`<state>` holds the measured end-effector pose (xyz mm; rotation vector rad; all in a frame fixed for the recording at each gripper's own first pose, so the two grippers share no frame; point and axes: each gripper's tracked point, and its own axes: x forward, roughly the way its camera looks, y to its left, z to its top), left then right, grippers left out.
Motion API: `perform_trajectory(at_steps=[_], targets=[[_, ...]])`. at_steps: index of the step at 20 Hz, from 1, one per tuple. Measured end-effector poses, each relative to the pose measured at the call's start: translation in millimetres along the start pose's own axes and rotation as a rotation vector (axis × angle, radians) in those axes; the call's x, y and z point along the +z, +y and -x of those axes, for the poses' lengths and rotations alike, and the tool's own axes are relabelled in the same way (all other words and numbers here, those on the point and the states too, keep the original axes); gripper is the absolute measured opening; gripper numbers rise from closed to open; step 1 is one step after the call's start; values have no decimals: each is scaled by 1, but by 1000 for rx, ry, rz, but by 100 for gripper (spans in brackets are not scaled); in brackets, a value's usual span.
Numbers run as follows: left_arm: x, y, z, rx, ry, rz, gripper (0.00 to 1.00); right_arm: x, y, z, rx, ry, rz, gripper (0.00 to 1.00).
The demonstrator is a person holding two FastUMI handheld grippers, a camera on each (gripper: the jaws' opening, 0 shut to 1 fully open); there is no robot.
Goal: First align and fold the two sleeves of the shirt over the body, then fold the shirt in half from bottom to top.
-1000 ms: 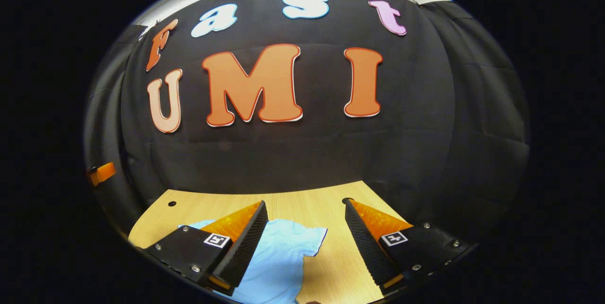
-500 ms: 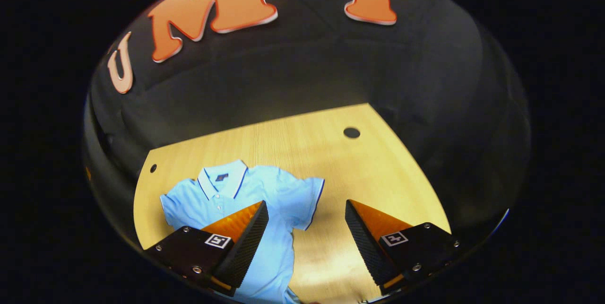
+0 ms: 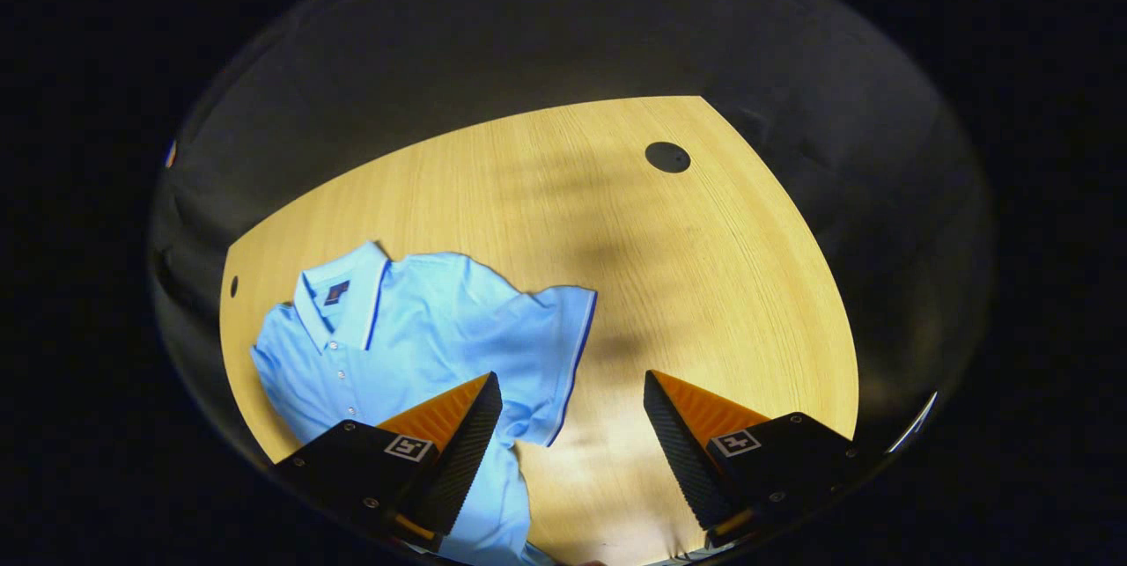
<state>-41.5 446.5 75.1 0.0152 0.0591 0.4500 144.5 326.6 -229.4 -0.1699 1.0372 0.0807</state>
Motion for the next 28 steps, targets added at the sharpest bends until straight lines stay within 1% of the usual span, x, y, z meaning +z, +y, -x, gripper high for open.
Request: perform_trajectory(at_steps=[3,5,8,10,12,14,15,16,17,18,19,21,23,24,26,27,28], targets=[[-6,4,-3,13,18,-6,98,-4,-2,-21,-10,58,-33,99],[-11,7,-3,19,29,-13,98,-5,0,-30,-5,77,-39,99],[-19,10,-4,29,44,-14,98,-9,1,-42,-11,104,-31,100],[-23,12,-4,35,53,-12,98,-17,4,-48,-5,139,-19,99],[-27,13,-5,42,62,-10,98,-19,2,-54,-18,148,-3,99],[-30,14,-5,45,71,-12,98,-19,4,-57,-18,153,-13,96],[-30,14,-5,48,73,-13,95,-19,3,-57,-20,156,-19,95],[-31,13,-5,50,75,-14,98,-19,3,-59,-21,156,-20,91],[-33,14,-4,54,76,-16,95,-21,4,-60,-12,163,-14,90],[-33,15,-4,60,79,-21,95,-23,4,-61,-14,174,-6,83],[-33,16,-5,63,80,-24,98,-21,5,-63,-21,160,2,79],[-34,17,-3,70,81,-18,98,-21,0,-63,-37,161,5,65],[-37,18,-2,75,88,-1,98,-21,-3,-64,-41,161,-3,57],[-40,19,-1,79,93,7,98,-19,-4,-65,-42,157,-14,42],[-43,21,2,90,100,9,98,-19,-5,-64,-40,151,-18,18],[-42,23,4,98,98,6,98,-20,-3,-63,-35,144,-6,13],[-41,25,7,106,94,2,98,-19,-1,-64,-33,136,12,6]])
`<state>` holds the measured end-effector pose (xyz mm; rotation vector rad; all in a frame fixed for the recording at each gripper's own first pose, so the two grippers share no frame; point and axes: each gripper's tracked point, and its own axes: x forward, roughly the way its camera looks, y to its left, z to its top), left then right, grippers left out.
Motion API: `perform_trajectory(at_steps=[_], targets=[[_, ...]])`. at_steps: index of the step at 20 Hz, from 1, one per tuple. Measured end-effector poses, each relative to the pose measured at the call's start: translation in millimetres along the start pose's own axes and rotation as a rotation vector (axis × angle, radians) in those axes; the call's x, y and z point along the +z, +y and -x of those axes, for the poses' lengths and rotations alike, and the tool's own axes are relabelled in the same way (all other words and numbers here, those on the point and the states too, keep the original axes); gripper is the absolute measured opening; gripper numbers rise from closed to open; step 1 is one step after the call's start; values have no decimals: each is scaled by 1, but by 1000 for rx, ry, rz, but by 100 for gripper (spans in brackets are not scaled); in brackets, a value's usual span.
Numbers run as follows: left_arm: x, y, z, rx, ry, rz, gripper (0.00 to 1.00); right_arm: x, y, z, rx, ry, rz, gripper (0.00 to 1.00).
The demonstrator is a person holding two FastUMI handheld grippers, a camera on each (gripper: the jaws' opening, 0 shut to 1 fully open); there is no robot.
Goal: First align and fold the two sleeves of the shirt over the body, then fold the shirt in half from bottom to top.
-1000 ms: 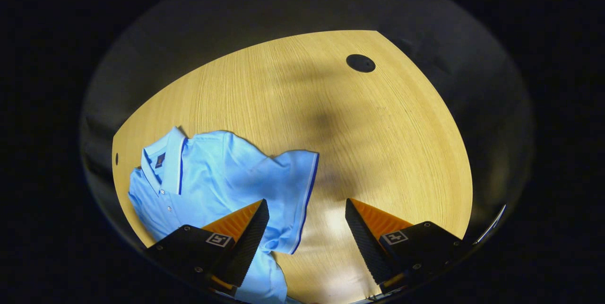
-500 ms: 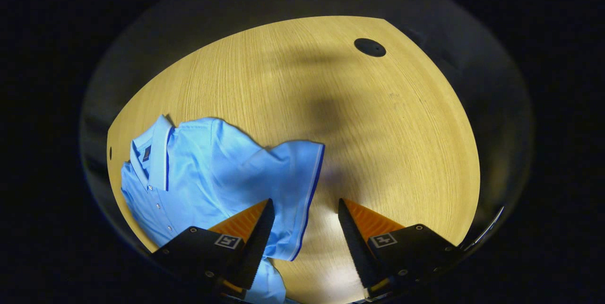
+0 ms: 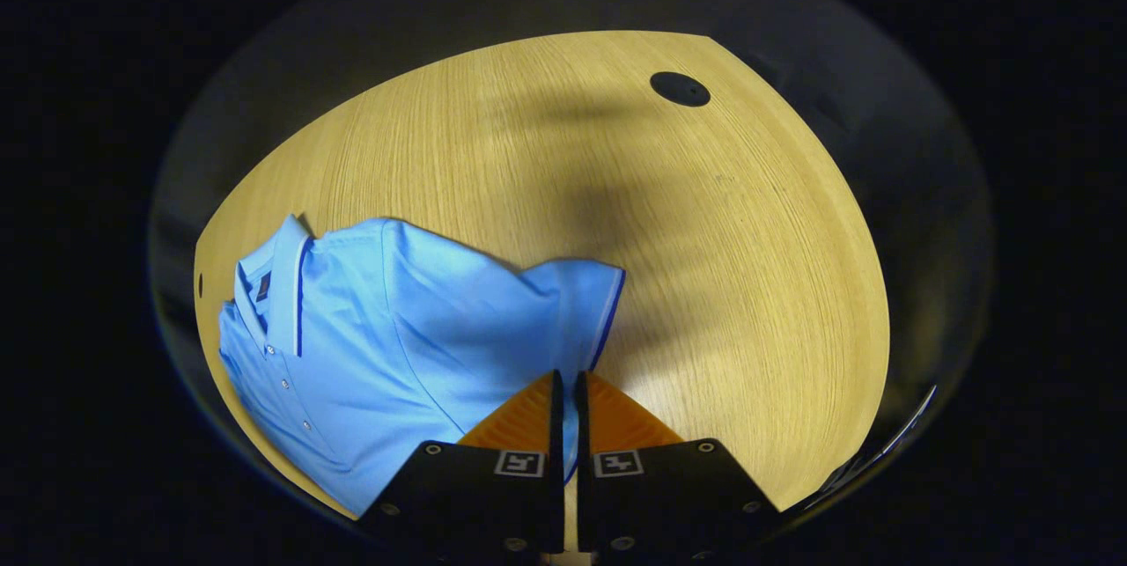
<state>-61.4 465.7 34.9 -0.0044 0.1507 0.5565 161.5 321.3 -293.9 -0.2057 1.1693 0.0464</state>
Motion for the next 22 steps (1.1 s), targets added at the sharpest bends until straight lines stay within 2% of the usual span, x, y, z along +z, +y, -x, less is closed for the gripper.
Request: perform_trajectory(at_steps=[2,3,6,7,9,15,18,20,22], targets=[[1,8,2,10,0,0,95,1,3,2,15,-10,22,2],[0,11,2,10,1,-2,98,0,6,4,22,-9,19,1],[1,27,-2,21,-6,-10,98,9,17,18,32,-53,3,1],[1,30,-3,15,-3,-13,100,11,22,26,41,-68,-2,0],[5,39,-7,-4,-5,-18,98,11,36,43,56,-82,7,0],[20,80,-22,-45,-21,-17,98,13,109,97,122,-157,52,0],[22,102,-25,-52,-20,-14,98,7,154,113,168,-169,78,0],[21,118,-27,-52,-20,-5,100,2,177,119,178,-175,112,0],[18,134,-29,-48,-14,5,98,-7,201,120,186,-179,158,1]])
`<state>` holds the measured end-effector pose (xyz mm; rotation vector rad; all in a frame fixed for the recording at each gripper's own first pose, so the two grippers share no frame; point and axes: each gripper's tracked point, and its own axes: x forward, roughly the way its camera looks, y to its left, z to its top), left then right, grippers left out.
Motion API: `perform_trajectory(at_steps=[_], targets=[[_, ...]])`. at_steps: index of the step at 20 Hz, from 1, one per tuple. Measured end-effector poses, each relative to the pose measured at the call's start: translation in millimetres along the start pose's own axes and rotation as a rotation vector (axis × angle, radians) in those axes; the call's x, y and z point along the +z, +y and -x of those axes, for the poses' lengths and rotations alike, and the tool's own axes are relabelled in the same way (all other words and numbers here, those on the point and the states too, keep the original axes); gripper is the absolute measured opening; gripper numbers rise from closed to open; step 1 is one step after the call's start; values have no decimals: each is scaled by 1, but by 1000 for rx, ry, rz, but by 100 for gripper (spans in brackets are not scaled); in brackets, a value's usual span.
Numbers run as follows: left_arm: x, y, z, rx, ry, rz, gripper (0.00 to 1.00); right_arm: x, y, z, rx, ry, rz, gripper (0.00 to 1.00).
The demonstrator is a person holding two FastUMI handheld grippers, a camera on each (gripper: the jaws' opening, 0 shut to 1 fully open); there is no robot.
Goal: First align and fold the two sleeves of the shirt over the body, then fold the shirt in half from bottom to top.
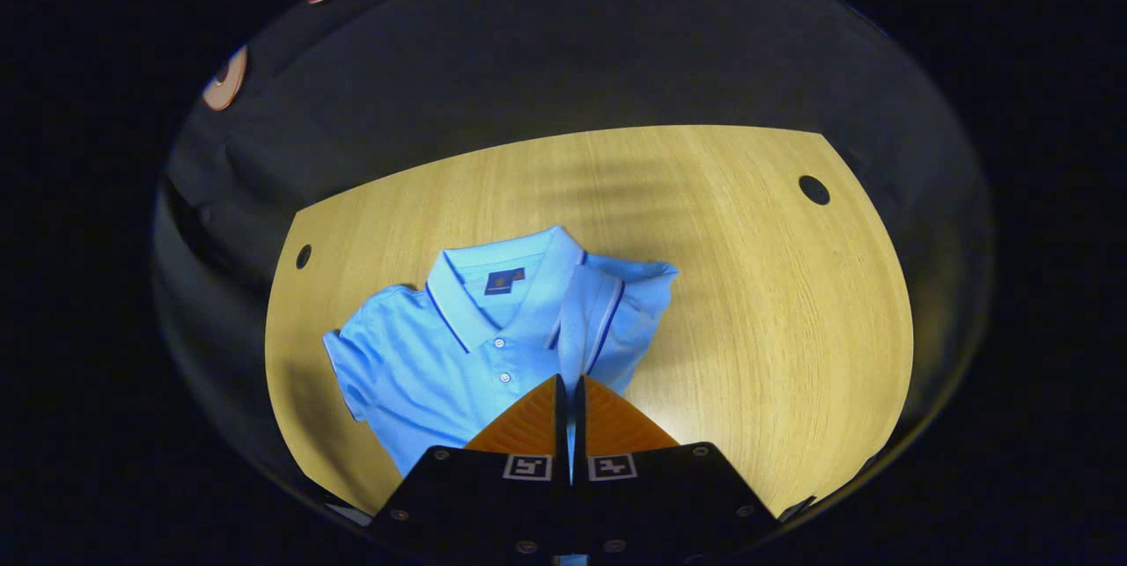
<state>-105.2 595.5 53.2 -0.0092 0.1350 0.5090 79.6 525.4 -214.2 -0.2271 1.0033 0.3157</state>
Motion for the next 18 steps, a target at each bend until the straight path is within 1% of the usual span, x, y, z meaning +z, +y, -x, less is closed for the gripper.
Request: perform_trajectory(at_steps=[2,6,7,8,9,11,13,14,16,17,18], targets=[[-5,14,1,12,12,3,98,-6,25,-7,20,3,27,2],[-10,41,4,33,26,-7,98,-17,59,-19,24,25,50,2],[-11,46,5,36,29,-5,95,-22,66,-21,31,32,52,2],[-13,50,6,40,34,-3,98,-24,72,-22,34,38,55,4],[-16,52,6,44,40,-1,98,-27,78,-25,43,42,54,5],[-22,54,5,50,57,5,98,-31,91,-23,72,48,43,12],[-25,52,2,46,69,12,98,-30,99,-19,98,34,36,24],[-26,50,4,43,72,11,98,-28,101,-17,105,26,35,44],[-25,43,1,38,76,4,98,-26,100,-11,111,5,39,72],[-25,38,-1,32,82,0,98,-26,99,-7,112,-8,37,83],[-26,33,-1,25,88,0,98,-25,96,-2,113,-22,31,97]])
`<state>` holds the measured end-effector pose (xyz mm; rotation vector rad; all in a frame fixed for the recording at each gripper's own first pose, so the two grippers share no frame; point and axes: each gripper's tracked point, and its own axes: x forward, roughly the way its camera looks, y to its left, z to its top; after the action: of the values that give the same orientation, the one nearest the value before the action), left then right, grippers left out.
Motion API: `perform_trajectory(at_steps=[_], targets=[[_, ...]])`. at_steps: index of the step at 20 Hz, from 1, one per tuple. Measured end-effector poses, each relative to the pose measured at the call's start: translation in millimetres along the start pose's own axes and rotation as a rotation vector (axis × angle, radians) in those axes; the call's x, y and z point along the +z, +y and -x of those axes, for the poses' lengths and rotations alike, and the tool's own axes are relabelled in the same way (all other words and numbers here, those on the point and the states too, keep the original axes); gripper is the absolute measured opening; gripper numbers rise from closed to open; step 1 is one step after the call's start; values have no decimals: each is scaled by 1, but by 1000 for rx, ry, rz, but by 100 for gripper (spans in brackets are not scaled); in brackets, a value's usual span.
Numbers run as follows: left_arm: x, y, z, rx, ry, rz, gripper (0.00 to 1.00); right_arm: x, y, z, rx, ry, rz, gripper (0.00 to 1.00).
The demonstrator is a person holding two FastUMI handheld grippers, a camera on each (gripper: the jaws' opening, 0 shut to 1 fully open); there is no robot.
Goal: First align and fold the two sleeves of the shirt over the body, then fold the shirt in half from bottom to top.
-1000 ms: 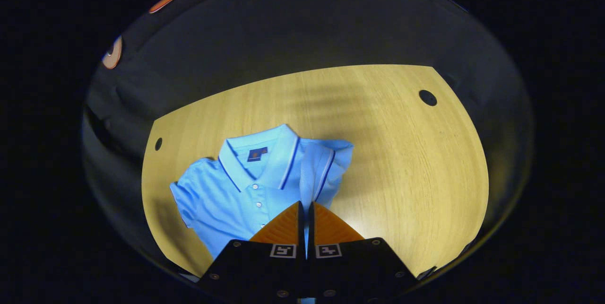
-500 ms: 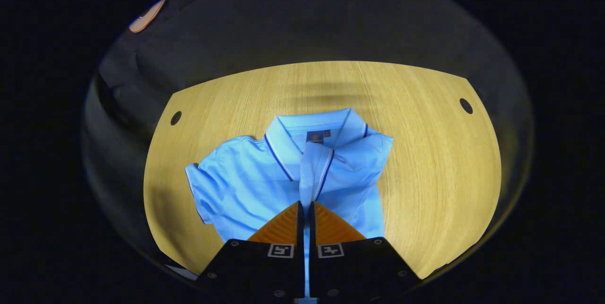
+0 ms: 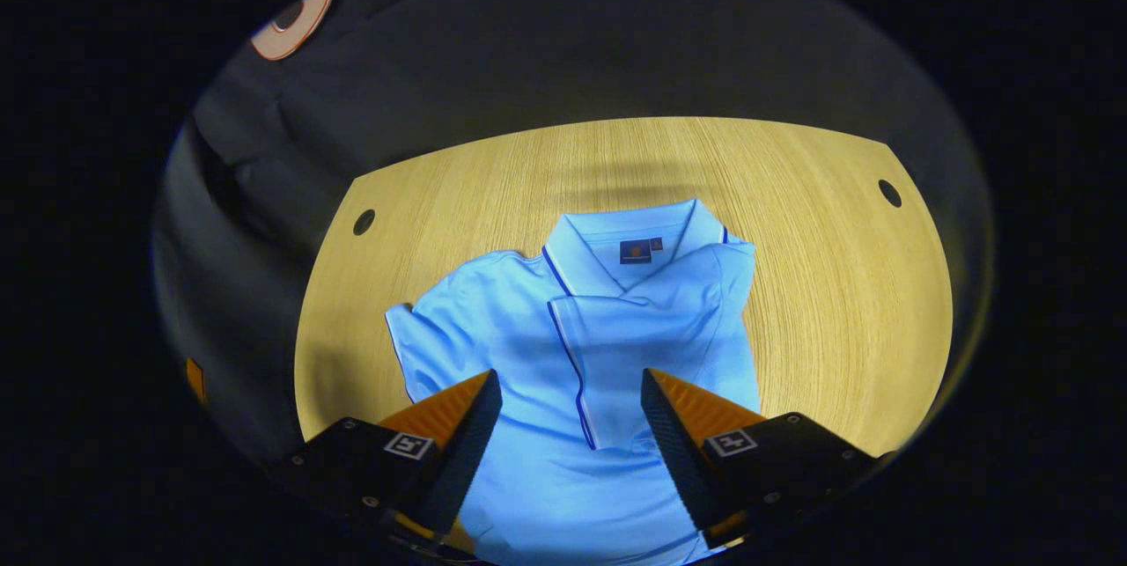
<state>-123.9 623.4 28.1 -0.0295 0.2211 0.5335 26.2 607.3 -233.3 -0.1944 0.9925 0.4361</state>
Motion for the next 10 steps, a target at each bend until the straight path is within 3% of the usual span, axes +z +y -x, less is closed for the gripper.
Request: perform_trajectory(at_steps=[10], targets=[[-33,-86,-45,-132,171,-8,98,9,-33,71,14,-183,-45,99]])
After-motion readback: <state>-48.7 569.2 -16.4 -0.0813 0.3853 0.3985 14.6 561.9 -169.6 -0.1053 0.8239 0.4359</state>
